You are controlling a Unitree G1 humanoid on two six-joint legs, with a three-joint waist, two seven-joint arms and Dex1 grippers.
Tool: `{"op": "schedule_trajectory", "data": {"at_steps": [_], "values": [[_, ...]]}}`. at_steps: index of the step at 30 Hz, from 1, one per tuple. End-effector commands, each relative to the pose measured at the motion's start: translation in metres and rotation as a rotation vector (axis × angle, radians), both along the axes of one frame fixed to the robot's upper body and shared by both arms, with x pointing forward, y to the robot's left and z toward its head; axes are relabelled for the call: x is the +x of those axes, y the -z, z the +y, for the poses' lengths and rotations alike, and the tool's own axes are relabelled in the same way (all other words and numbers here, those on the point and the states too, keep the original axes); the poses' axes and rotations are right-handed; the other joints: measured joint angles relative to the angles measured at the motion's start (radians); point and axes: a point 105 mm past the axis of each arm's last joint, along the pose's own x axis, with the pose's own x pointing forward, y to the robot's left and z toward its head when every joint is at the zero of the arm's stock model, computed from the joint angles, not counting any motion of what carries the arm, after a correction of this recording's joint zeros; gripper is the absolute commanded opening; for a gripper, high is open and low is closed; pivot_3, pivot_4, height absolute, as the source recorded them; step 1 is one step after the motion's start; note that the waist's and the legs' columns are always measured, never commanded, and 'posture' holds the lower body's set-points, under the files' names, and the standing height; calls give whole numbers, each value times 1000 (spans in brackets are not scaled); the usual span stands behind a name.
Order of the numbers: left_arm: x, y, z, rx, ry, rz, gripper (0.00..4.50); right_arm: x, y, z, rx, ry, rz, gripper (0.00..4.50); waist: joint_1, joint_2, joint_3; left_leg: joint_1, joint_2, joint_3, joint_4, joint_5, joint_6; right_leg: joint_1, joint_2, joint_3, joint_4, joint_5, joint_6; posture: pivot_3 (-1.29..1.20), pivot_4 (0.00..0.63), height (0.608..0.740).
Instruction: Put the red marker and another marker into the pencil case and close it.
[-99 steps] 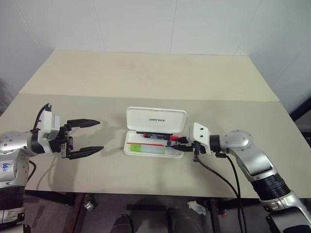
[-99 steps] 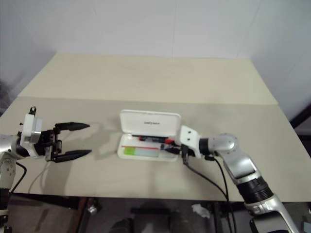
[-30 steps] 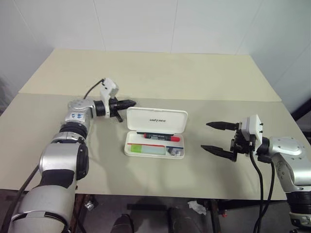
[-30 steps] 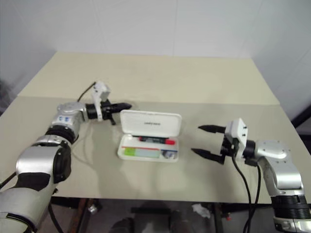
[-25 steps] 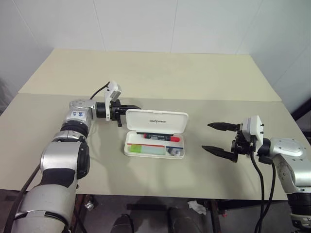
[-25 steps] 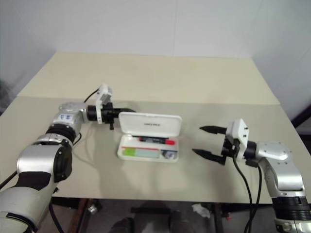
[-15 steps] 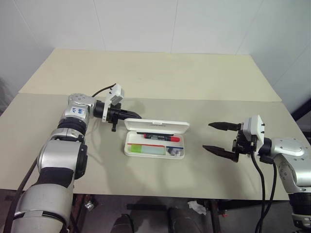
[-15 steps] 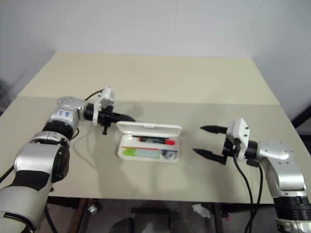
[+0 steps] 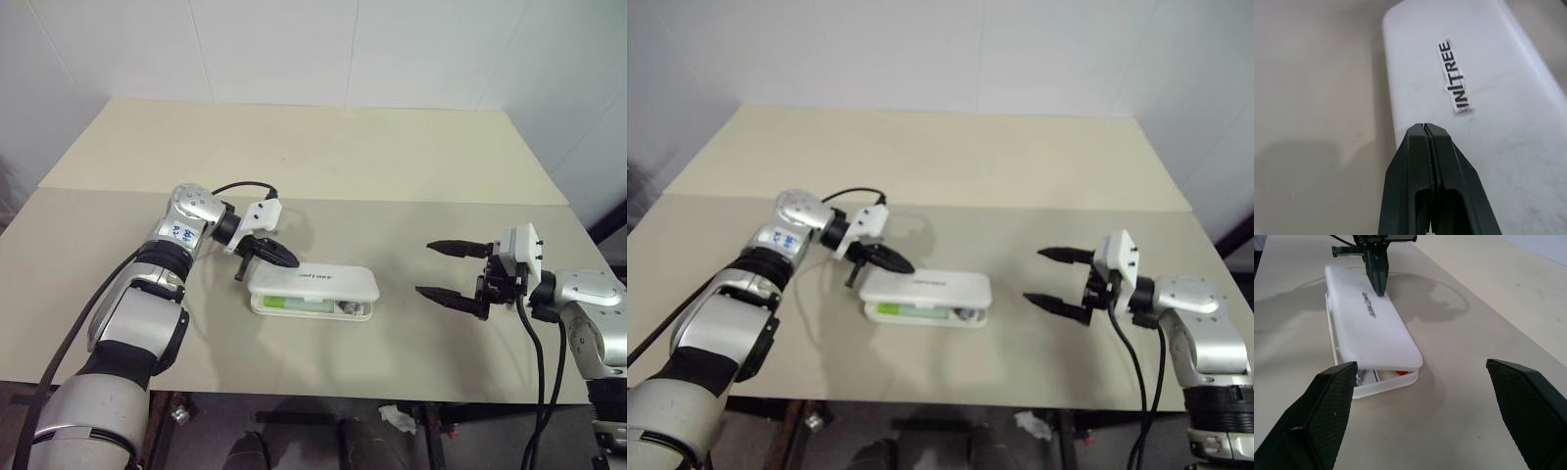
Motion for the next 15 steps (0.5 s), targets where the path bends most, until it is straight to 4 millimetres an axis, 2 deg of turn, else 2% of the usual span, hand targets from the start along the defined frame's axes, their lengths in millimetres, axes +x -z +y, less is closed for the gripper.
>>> {"op": "schedule_trajectory", "data": {"at_steps": [1,6,9,12,15], "values": [[-19,23,2,165,191,-5,35,-2,-15,-4,-2,8,-63,4500,1,0,0,0,0,0,0,0,0,0,0,0,0,0,0,0,150,740],[-22,37,13,287,258,-55,35,-2,-13,-2,-1,10,-62,4500,0,0,0,3,0,0,1,0,0,3,0,1,0,0,0,0,150,740],[-22,38,18,323,281,-91,35,-1,-13,-1,0,9,-62,4500,-3,0,0,4,0,0,1,0,0,5,0,1,0,0,0,0,150,740],[-19,35,15,293,267,-121,35,0,-13,0,-2,7,-62,4500,-4,1,-1,5,0,1,1,0,0,5,0,1,0,0,-1,0,150,740],[-15,25,6,156,216,-147,35,1,-13,1,-2,7,-66,4500,-4,1,-1,5,0,1,1,0,1,5,0,1,1,0,-1,0,150,740]]}}
